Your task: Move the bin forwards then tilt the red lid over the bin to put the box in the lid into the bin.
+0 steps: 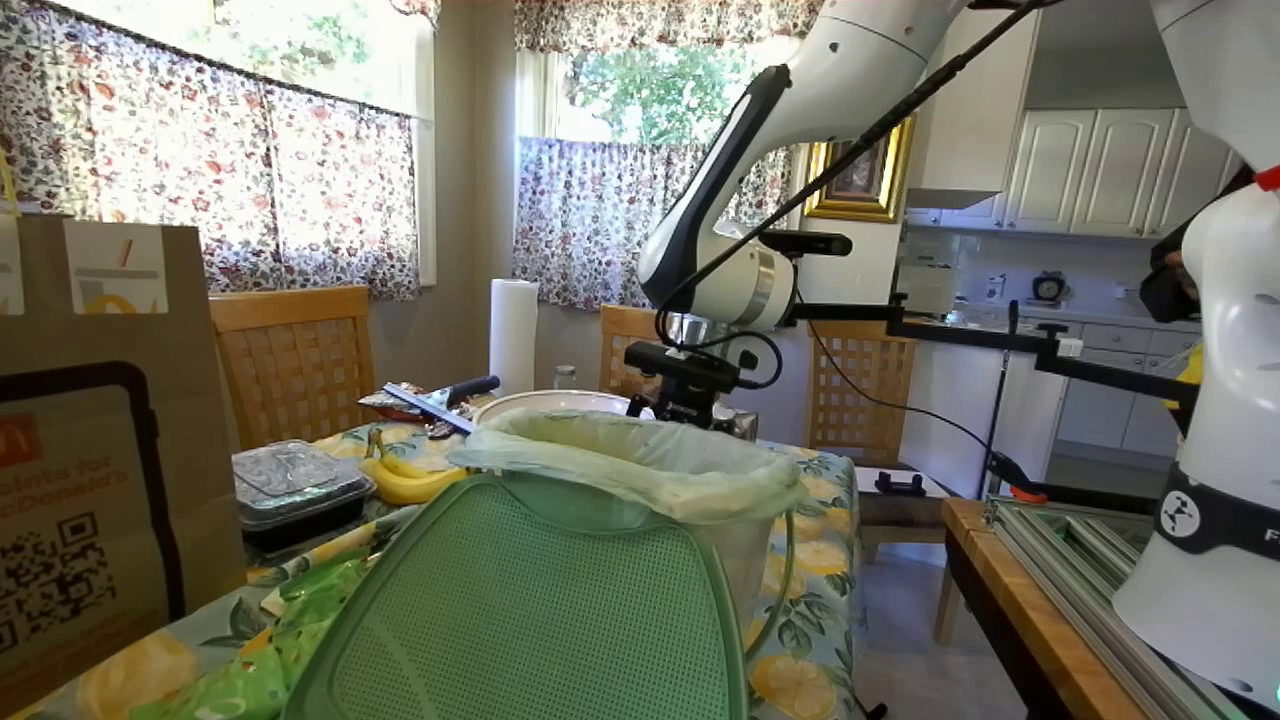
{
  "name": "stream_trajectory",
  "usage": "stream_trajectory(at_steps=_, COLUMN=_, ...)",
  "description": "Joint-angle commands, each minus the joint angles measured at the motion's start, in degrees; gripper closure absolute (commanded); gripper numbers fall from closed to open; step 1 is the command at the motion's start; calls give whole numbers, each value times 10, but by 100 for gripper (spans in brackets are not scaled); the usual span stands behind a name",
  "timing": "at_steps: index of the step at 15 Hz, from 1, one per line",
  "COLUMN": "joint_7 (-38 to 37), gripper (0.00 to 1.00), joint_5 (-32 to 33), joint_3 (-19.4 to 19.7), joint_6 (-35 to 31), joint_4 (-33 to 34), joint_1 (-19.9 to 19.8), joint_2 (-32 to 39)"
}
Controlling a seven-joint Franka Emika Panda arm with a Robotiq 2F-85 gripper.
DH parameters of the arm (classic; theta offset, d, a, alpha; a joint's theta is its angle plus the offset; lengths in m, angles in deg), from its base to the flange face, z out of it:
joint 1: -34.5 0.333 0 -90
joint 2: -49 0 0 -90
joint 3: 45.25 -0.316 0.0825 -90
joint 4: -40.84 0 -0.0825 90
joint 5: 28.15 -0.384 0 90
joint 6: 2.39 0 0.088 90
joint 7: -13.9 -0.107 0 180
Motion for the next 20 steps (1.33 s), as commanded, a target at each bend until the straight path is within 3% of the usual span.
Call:
stream_trajectory(at_steps=1, joint_7=-44, gripper=0, joint_5=42, joint_3=8, joint_6=-4, joint_4=17, joint_1=7, joint_2=22)
stream_trajectory(at_steps=2, joint_7=-48, gripper=0, joint_5=51, joint_3=7, joint_6=-2, joint_4=22, joint_1=6, joint_2=28)
stream_trajectory(at_steps=3, joint_7=-54, gripper=8, joint_5=58, joint_3=6, joint_6=-2, joint_4=23, joint_1=6, joint_2=30)
stream_trajectory(at_steps=4, joint_7=-59, gripper=26, joint_5=65, joint_3=6, joint_6=-1, joint_4=26, joint_1=6, joint_2=34)
stream_trajectory(at_steps=13, joint_7=-81, gripper=96, joint_5=106, joint_3=1, joint_6=1, joint_4=29, joint_1=4, joint_2=33)
stream_trajectory(at_steps=14, joint_7=-84, gripper=70, joint_5=111, joint_3=1, joint_6=3, joint_4=29, joint_1=4, joint_2=33)
stream_trajectory(at_steps=15, joint_7=-87, gripper=58, joint_5=114, joint_3=1, joint_6=2, joint_4=27, joint_1=4, joint_2=32)
stream_trajectory(at_steps=17, joint_7=-94, gripper=90, joint_5=120, joint_3=0, joint_6=-3, joint_4=29, joint_1=4, joint_2=35)
stream_trajectory(at_steps=20, joint_7=-94, gripper=100, joint_5=114, joint_3=-5, joint_6=-9, joint_4=25, joint_1=0, joint_2=31)
